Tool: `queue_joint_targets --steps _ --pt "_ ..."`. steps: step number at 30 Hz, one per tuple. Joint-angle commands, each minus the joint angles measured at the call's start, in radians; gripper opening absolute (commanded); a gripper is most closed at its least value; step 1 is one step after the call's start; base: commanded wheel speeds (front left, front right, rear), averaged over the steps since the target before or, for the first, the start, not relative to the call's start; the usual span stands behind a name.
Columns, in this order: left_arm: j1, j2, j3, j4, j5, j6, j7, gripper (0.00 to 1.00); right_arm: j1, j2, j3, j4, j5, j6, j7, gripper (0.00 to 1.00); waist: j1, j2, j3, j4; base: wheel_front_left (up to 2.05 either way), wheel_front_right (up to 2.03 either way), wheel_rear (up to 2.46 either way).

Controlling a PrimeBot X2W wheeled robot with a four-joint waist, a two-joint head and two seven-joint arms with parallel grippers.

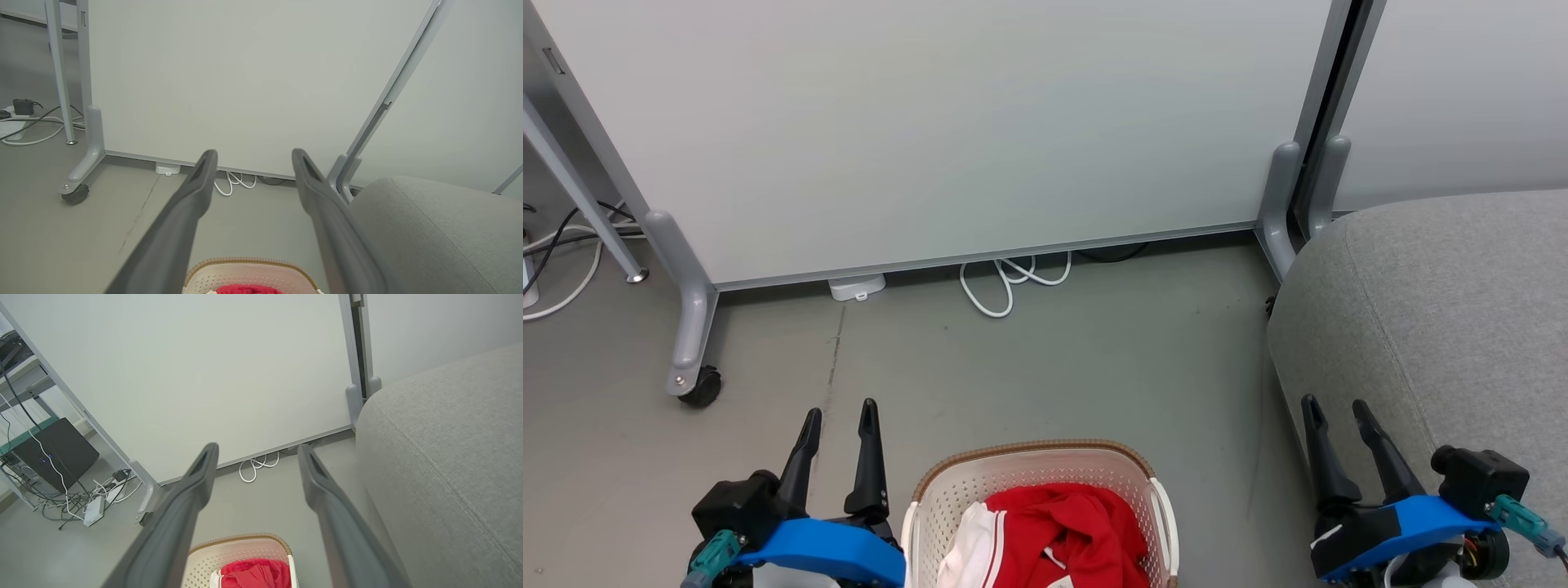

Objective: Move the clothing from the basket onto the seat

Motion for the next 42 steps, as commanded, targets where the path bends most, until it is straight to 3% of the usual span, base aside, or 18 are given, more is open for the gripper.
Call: queue_joint_targets --steps 1,35,42 --pt "-0.010 0.006 -0.007 -0.003 0.020 0.004 -0.010 1.00 -0.017 -0.008 0.001 -0.007 -0.023 0.002 -0.005 1.00 0.0000 0.0000 0.000 0.000 0.00 0.00 0.00" --pt "-0.006 0.006 -0.050 0.030 0.203 0.020 -0.075 1.00 -0.017 -0.010 0.016 -0.004 -0.270 0.002 -0.059 1.00 0.0000 0.0000 -0.002 0.004 0.00 0.00 0.00" --pt "-0.005 0.006 -0.047 0.032 0.192 0.021 -0.077 1.00 -0.016 -0.010 0.016 -0.005 -0.274 0.002 -0.062 1.00 0.0000 0.0000 -0.002 0.005 0.00 0.00 0.00"
